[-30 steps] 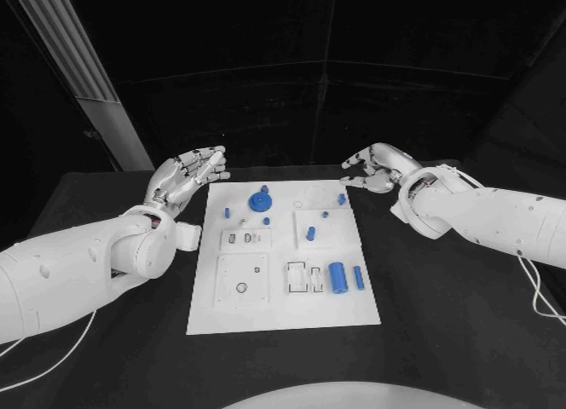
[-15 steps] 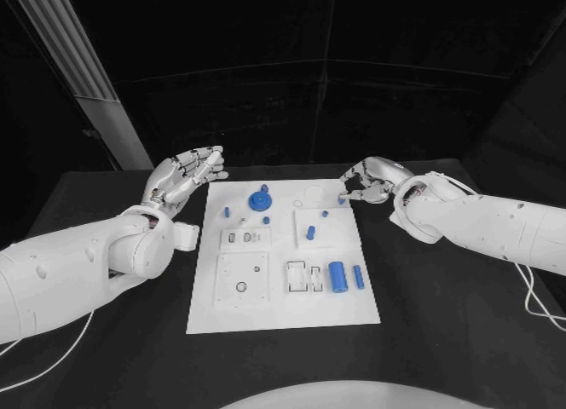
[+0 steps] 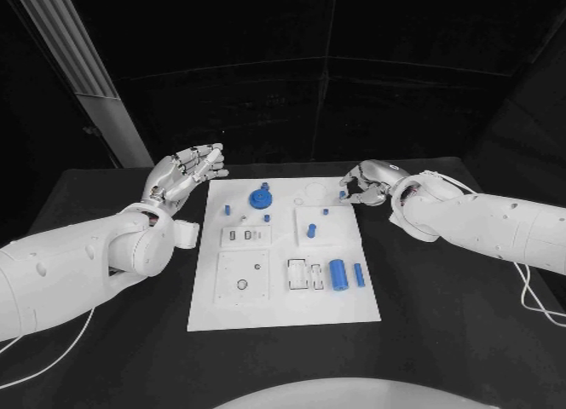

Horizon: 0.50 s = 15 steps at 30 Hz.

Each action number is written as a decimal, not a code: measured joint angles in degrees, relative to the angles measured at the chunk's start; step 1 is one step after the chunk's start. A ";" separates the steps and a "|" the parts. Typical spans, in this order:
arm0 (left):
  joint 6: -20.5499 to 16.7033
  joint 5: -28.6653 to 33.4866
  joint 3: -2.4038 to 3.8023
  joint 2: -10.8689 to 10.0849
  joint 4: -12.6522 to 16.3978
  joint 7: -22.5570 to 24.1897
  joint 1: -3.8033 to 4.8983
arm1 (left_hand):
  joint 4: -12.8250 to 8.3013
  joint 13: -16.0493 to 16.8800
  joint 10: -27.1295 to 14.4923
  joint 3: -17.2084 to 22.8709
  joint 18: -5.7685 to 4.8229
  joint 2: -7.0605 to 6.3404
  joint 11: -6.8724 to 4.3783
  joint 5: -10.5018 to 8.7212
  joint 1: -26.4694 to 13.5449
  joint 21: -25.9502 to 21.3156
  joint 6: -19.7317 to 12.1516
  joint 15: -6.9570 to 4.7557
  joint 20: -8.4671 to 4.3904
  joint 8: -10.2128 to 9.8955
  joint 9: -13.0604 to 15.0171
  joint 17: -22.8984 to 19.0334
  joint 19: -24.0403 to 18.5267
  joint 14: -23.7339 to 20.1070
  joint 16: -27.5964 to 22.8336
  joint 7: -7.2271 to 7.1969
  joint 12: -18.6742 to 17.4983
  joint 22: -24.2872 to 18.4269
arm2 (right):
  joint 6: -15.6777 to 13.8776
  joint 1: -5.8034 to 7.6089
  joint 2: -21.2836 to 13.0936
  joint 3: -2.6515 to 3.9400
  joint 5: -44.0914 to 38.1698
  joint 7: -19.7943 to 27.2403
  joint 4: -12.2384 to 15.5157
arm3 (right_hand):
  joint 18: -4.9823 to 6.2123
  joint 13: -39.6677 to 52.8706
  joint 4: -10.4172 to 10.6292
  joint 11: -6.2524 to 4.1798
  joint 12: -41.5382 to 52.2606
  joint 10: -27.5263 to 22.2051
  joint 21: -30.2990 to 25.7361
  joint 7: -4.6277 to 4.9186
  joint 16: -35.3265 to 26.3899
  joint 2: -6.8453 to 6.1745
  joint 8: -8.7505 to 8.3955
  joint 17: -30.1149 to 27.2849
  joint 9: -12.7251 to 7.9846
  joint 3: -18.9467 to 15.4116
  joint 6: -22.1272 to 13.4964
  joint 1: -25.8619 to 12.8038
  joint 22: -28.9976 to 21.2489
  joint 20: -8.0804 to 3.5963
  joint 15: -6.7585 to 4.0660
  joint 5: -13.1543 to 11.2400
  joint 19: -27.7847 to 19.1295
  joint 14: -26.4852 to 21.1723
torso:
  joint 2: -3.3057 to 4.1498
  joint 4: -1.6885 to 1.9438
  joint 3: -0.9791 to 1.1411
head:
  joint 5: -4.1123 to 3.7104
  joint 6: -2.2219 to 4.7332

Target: Assemble the parts on the task board

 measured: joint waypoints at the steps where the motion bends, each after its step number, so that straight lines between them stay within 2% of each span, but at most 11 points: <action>1: 0.00 0.00 0.00 -0.01 0.01 0.00 0.00 | 0.00 0.00 0.00 0.00 0.00 0.00 0.00 0.00 0.00 0.00 0.00 0.00 0.00 0.00 0.00 0.00 0.00 0.00 0.00 0.00 0.00 0.00 | 0.21 0.00 0.10 0.00 -0.20 -0.25 -0.09 | 0.00 0.00 0.00 0.00 0.00 0.00 0.00 0.00 0.00 0.00 0.00 0.00 0.00 0.00 0.00 0.00 0.00 0.00 0.00 0.00 0.00 0.00 | -0.02 0.01 0.00 | 0.01 -0.01; 10: 0.05 0.00 0.00 -0.02 0.05 0.00 0.00 | 0.00 0.00 0.00 0.00 0.00 0.00 0.00 0.00 0.00 0.00 0.00 0.00 0.00 0.00 0.00 0.00 0.00 0.00 0.00 0.00 0.00 0.01 | 1.62 -0.09 0.81 0.01 -1.27 -2.09 -0.70 | 0.00 0.00 -0.35 0.00 0.00 0.00 0.00 -0.03 0.00 0.63 0.00 0.00 0.02 0.35 0.03 0.63 0.00 -0.20 -0.20 0.34 0.20 -0.21 | -0.03 0.01 -0.01 | 0.26 0.01; 13: 0.05 0.00 0.00 -0.02 0.06 0.00 0.00 | 0.00 0.00 0.00 0.00 0.00 0.00 0.00 0.00 0.00 0.00 0.00 0.00 0.00 0.00 0.00 0.00 0.00 0.00 0.00 0.00 0.00 0.01 | 2.05 -0.13 1.06 0.01 -1.65 -2.66 -0.91 | 0.00 0.00 -0.51 -0.01 0.00 -0.01 0.00 -0.63 0.00 0.82 0.10 -0.01 0.16 0.51 0.63 0.82 0.00 -0.20 -0.21 0.34 0.20 -0.21 | -0.03 0.01 -0.01 | 0.34 -0.01; 15: 0.06 0.00 0.00 -0.03 0.07 0.00 0.00 | 0.00 0.00 0.00 0.00 0.00 0.00 0.00 0.00 0.00 0.00 0.00 0.00 0.00 0.00 0.00 0.00 0.00 0.00 0.00 0.00 0.00 0.01 | 2.27 -0.16 1.20 0.01 -1.83 -2.96 -0.99 | 0.00 0.00 -0.56 -0.41 0.00 -0.01 0.00 -0.98 0.00 0.98 0.33 -0.01 0.29 0.56 1.06 0.98 0.00 -0.39 -0.33 0.34 0.01 -0.08 | -0.03 0.01 -0.01 | 0.39 -0.03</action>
